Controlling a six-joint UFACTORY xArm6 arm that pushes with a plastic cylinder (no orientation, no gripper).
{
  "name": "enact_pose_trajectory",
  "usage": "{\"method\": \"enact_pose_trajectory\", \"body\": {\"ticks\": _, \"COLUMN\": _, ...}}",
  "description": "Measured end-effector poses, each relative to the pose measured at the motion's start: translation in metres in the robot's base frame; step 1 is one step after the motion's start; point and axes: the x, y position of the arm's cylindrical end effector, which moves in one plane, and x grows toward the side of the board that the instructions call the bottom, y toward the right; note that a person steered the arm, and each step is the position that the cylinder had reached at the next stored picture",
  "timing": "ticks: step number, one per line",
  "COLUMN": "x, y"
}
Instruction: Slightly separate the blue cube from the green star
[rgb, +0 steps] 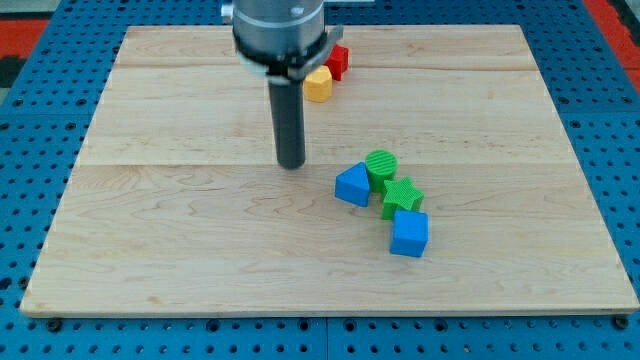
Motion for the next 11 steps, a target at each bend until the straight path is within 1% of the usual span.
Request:
{"method": "enact_pose_trajectory", "body": {"ticks": 2, "x": 0.004, "y": 0.096}}
{"method": "enact_pose_trajectory", "body": {"ticks": 3, "x": 0.002, "y": 0.084}}
{"method": "enact_pose_trajectory", "body": {"ticks": 4, "x": 0.002, "y": 0.049}}
{"method": "enact_pose_trajectory", "body": {"ticks": 6, "x": 0.002, "y": -0.043}}
{"method": "enact_pose_trajectory", "body": {"ticks": 7, "x": 0.029, "y": -0.038}}
{"method": "enact_pose_trajectory", "body": {"ticks": 8, "x": 0.065, "y": -0.036}}
{"method": "enact_pose_trajectory", "body": {"ticks": 10, "x": 0.054, "y": 0.069}}
{"method": "enact_pose_trajectory", "body": {"ticks": 11, "x": 0.065, "y": 0.144}}
